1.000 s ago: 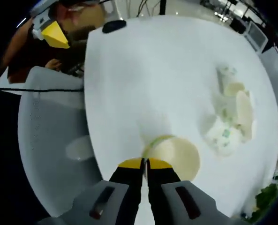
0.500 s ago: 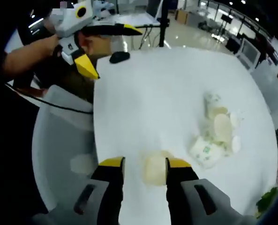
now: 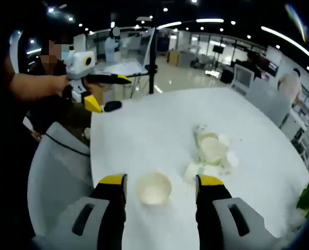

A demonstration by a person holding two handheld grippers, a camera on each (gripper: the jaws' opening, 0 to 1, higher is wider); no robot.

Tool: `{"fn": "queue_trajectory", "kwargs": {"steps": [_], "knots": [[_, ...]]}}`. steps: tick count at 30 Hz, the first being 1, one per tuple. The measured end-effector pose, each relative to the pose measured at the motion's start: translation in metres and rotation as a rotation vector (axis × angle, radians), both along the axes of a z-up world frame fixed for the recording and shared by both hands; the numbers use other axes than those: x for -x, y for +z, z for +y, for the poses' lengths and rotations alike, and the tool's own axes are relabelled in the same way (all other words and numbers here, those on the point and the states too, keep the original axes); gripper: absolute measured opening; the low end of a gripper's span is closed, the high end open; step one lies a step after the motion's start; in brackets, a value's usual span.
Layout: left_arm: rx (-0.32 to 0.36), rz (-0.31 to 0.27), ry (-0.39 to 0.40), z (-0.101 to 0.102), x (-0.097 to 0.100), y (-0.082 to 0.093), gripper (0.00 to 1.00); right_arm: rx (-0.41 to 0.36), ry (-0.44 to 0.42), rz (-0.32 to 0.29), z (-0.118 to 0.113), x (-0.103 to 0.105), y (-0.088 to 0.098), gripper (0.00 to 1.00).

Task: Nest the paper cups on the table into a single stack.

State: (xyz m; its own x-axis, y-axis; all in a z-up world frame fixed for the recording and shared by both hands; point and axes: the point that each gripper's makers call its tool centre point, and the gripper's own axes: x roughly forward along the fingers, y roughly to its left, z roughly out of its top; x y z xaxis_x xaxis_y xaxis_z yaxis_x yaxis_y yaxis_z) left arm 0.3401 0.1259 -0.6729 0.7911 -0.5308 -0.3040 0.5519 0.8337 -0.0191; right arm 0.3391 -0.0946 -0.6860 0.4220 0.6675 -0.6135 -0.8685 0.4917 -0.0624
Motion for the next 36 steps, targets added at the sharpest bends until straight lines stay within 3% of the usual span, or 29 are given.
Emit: {"fn": "queue_trajectory", "kwargs": {"steps": [4, 7, 11, 17, 21, 25, 28, 31, 36], "knots": [[0.0, 0.014, 0.007, 0.001, 0.002, -0.006, 0.99, -0.107, -0.13, -0.035, -0.019, -0.005, 0.0, 0.54], [-0.006, 0.016, 0.015, 0.002, 0.005, -0.01, 0.99, -0.14, -0.207, -0.075, -0.037, -0.01, -0.001, 0.57], [-0.013, 0.011, 0.026, 0.004, 0.008, -0.013, 0.99, -0.199, -0.281, -0.071, -0.053, -0.006, -0.005, 0.63], [0.004, 0.02, 0.035, 0.004, 0.013, -0.021, 0.99, -0.208, -0.355, -0.165, -0.073, -0.002, -0.018, 0.68], [-0.019, 0.026, 0.035, 0.003, 0.014, -0.027, 0.99, -0.219, -0.389, -0.201, -0.082, 0.004, -0.031, 0.68], [-0.088, -0.009, 0.012, -0.003, 0.018, -0.031, 0.99, -0.281, -0.441, -0.207, -0.093, 0.008, -0.033, 0.72], [-0.057, -0.023, 0.023, -0.006, 0.019, -0.029, 0.99, -0.292, -0.452, -0.22, -0.099, 0.011, -0.034, 0.77], [-0.035, -0.041, 0.043, -0.005, 0.018, -0.026, 0.99, -0.35, -0.488, -0.167, -0.102, 0.019, -0.04, 0.85], [-0.03, -0.023, 0.046, -0.008, 0.019, -0.033, 0.99, -0.349, -0.515, -0.21, -0.105, 0.027, -0.047, 0.94]]}}
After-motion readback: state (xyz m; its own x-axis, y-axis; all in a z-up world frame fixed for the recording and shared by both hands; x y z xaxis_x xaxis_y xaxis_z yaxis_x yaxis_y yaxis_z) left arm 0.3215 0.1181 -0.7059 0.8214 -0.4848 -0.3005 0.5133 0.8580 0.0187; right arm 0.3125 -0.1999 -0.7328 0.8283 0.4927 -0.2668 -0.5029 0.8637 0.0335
